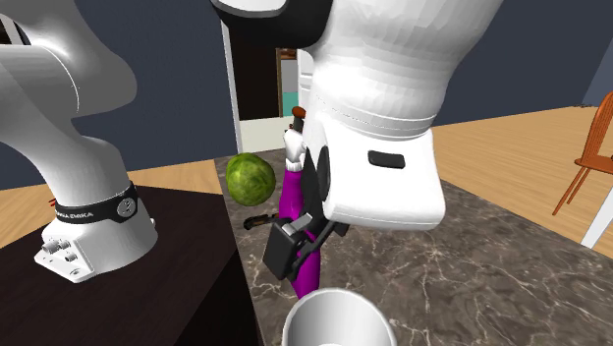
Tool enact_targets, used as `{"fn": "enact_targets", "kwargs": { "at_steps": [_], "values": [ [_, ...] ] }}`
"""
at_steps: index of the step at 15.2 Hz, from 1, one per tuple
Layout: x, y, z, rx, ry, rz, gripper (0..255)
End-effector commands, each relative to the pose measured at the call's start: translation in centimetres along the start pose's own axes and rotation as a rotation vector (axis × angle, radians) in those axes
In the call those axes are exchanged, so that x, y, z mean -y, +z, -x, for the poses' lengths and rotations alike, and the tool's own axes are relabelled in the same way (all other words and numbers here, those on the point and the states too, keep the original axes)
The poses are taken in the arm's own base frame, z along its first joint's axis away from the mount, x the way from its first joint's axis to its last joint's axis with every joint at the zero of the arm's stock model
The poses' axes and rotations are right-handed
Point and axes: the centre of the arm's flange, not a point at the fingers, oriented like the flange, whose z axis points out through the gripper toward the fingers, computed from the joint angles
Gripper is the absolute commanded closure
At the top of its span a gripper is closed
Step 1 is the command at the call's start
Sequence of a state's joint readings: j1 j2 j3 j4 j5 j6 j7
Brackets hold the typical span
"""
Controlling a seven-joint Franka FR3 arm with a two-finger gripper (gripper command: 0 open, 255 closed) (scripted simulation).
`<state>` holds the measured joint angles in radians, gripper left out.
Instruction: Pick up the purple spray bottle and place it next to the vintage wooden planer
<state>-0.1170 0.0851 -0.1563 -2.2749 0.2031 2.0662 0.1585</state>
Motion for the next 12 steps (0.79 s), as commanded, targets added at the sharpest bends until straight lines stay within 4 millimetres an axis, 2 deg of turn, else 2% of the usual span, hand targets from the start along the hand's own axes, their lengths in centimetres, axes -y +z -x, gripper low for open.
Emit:
{"fn": "enact_targets", "kwargs": {
  "at_steps": [1,6,7,12],
  "values": [
    [0.02,0.18,-0.04,-0.001,0.0,0.0,0],
    [0.01,0.18,-0.04,-0.001,0.0,0.0,0],
    [0.01,0.18,-0.04,-0.001,0.0,0.0,255],
    [0.02,0.18,-0.04,-0.001,0.0,0.0,255]
  ]
}}
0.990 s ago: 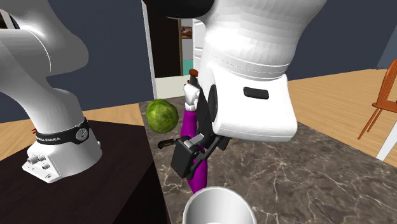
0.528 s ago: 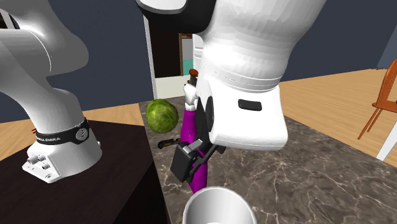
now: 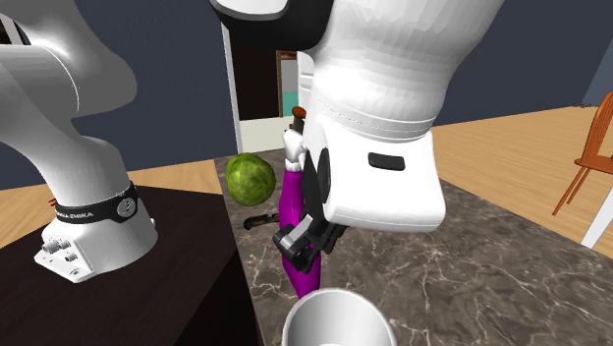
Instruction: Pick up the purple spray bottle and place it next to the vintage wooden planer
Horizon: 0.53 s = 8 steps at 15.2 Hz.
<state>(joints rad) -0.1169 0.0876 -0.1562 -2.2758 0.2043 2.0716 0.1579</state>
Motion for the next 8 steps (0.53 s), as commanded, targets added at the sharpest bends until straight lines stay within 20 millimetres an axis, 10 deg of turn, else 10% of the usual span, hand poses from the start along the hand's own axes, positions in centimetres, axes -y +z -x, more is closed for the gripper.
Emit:
{"fn": "enact_targets", "kwargs": {
  "at_steps": [1,8],
  "values": [
    [0.0,0.1,0.0,0.002,0.0,0.0,255],
    [0.2,-1.9,0.7,0.001,0.0,0.0,255]
  ]
}}
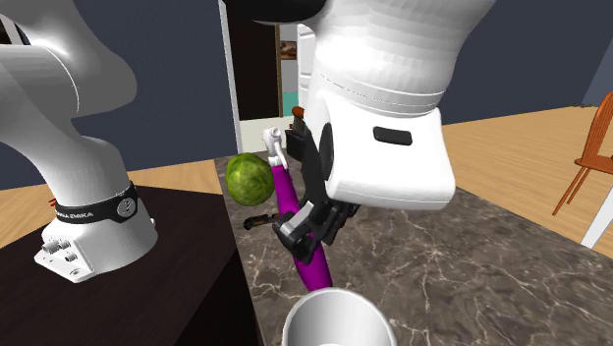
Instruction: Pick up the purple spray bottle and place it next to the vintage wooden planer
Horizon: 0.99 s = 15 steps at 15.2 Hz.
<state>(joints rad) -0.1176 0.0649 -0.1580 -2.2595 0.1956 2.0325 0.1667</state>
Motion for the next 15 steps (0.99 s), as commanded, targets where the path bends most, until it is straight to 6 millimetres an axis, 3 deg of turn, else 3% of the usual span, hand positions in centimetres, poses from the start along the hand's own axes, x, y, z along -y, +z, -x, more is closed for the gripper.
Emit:
{"fn": "enact_targets", "kwargs": {
  "at_steps": [1,15],
  "values": [
    [0.1,-0.9,0.5,0.0,0.0,0.0,255],
    [0.7,-7.9,2.8,0.0,0.0,0.0,255]
  ]
}}
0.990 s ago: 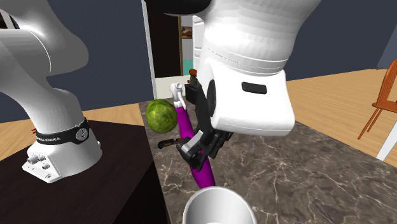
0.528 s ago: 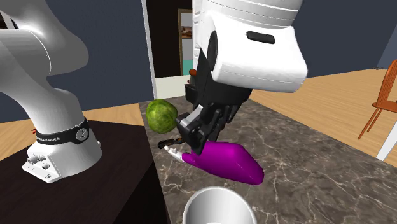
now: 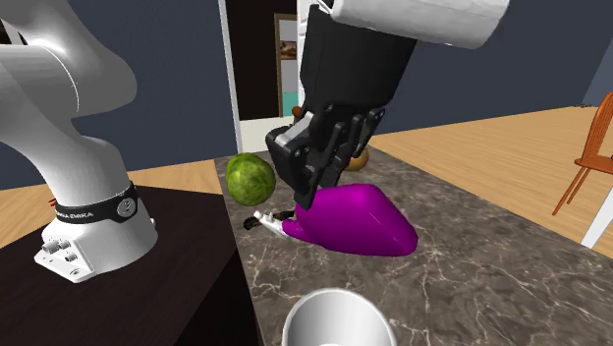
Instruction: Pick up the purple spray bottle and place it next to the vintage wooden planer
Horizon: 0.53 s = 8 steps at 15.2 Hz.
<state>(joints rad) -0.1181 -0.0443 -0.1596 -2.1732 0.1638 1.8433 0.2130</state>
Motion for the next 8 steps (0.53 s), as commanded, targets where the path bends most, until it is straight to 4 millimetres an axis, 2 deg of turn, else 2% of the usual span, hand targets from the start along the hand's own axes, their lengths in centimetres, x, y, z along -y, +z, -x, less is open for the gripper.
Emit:
{"fn": "enact_targets", "kwargs": {
  "at_steps": [1,8],
  "values": [
    [0.1,-1.0,0.4,0.0,0.0,0.0,255],
    [0.4,-4.5,1.6,0.0,0.0,0.0,255]
  ]
}}
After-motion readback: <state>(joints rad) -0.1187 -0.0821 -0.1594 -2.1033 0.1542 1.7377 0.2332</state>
